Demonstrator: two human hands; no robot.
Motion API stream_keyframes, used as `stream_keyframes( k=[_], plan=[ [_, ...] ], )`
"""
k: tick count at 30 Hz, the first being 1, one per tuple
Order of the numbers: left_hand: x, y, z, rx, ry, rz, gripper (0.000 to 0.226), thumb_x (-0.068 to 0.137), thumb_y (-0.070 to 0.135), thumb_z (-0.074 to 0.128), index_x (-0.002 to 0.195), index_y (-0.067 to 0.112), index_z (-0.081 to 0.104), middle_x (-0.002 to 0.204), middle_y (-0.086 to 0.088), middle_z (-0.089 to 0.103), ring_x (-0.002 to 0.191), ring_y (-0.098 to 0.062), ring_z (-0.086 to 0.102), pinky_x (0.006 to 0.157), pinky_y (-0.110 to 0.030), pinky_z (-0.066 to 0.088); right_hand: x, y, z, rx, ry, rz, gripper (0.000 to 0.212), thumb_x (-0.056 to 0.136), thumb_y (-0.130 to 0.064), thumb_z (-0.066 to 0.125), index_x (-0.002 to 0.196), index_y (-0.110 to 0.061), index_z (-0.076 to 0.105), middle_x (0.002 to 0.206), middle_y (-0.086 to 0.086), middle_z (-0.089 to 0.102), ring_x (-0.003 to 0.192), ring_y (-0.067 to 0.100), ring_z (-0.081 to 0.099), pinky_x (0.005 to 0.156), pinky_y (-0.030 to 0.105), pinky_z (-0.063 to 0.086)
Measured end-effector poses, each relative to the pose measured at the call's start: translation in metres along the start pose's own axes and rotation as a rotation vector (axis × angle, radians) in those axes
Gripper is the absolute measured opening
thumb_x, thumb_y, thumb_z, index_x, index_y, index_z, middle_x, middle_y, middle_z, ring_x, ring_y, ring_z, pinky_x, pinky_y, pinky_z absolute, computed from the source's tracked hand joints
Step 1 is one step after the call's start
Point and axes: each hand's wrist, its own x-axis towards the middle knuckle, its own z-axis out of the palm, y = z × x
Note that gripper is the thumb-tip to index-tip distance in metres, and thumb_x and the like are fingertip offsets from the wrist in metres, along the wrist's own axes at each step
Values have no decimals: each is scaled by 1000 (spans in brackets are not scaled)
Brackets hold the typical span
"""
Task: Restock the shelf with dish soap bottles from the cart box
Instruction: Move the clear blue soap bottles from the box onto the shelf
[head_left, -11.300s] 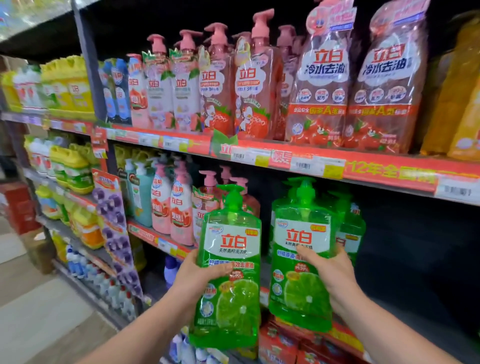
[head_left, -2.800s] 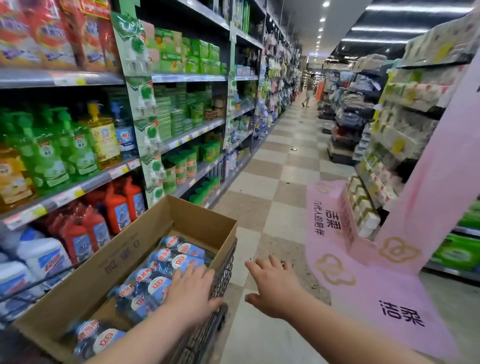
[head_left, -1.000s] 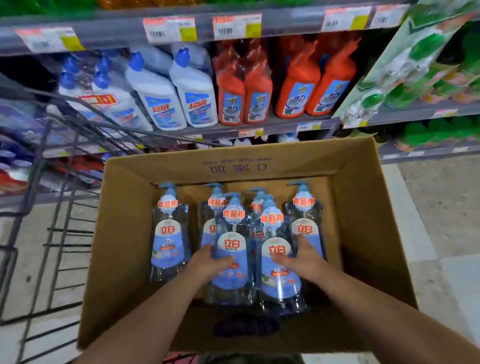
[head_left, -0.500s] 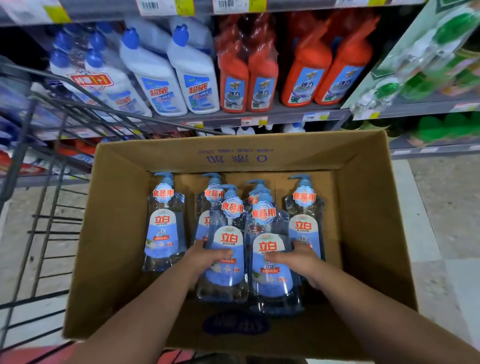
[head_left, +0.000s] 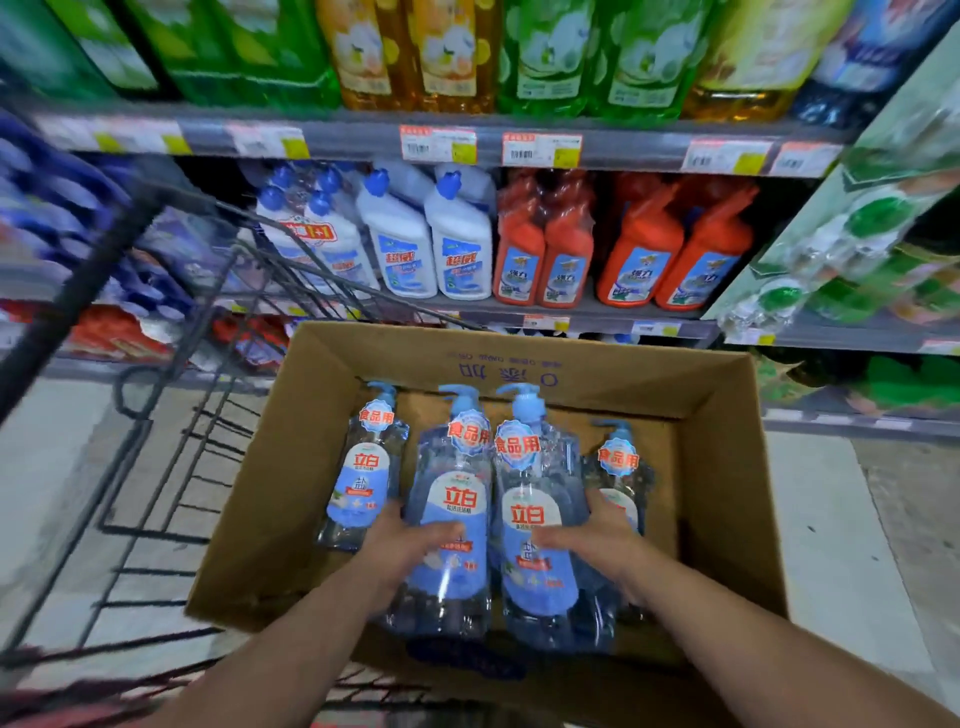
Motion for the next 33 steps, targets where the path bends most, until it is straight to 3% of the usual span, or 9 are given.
stream_keyframes(
  k=[3, 8, 12, 18, 22, 26, 30, 33],
  plan=[
    [-25, 17, -4, -51, 44, 75, 50, 64, 8, 85, 104, 11, 56, 91, -7, 74, 80, -27, 72, 67, -38, 58, -14, -28, -1, -29, -17, -93, 52, 61, -16, 86, 105, -17, 57, 100, 3, 69, 92, 22, 67, 84, 39, 55],
    [-68, 41, -25, -174, 118, 231, 59, 53, 4, 88, 100, 10, 52, 74, -6, 76, 65, -25, 72, 55, -34, 57, -36, -70, 2, 49, -135, -277, 39, 66, -6, 80, 99, -18, 61, 89, -1, 73, 74, 13, 70, 59, 24, 54],
    [-111, 59, -51, -259, 163, 319, 69, 44, 14, 87, 103, 11, 50, 79, -10, 76, 68, -32, 73, 52, -36, 57, -56, -104, 14, 96, -254, -376, 42, 70, 0, 75, 106, -13, 58, 96, 10, 74, 82, 27, 70, 74, 39, 57],
    [-170, 72, -89, -298, 292, 461, 73, 43, 8, 90, 106, 11, 53, 93, -17, 74, 78, -35, 71, 78, -55, 56, -85, -157, 51, 43, -416, -527, 41, 72, -1, 72, 110, -9, 61, 99, 15, 73, 87, 35, 69, 81, 45, 55],
    [-199, 70, -119, -386, 367, 524, 57, 62, 4, 79, 113, 5, 52, 95, -19, 72, 69, -32, 71, 63, -44, 59, -105, -181, 87, 45, -505, -581, 49, 57, -13, 79, 103, -14, 63, 91, 13, 75, 81, 33, 71, 79, 48, 56],
    [-225, 63, -160, -444, 406, 570, 45, 69, -1, 76, 108, 8, 54, 92, -18, 74, 70, -33, 71, 67, -47, 59, -127, -199, 134, 39, -579, -589, 64, 41, -18, 85, 102, -13, 65, 90, 15, 75, 77, 35, 71, 77, 52, 55],
    [-246, 48, -219, -480, 417, 622, 34, 71, -5, 71, 99, 6, 55, 70, -9, 75, 55, -24, 70, 46, -33, 57, -151, -213, 197, -6, -635, -604, 72, 36, -25, 84, 104, -10, 66, 93, 18, 74, 79, 37, 70, 84, 58, 53],
    [-268, 33, -273, -468, 427, 642, 42, 64, -4, 75, 101, 3, 57, 76, -13, 75, 59, -25, 71, 51, -36, 59, -172, -217, 254, -27, -667, -605, 67, 43, -22, 79, 107, -7, 64, 96, 20, 73, 79, 36, 69, 81, 53, 55]
  ],
)
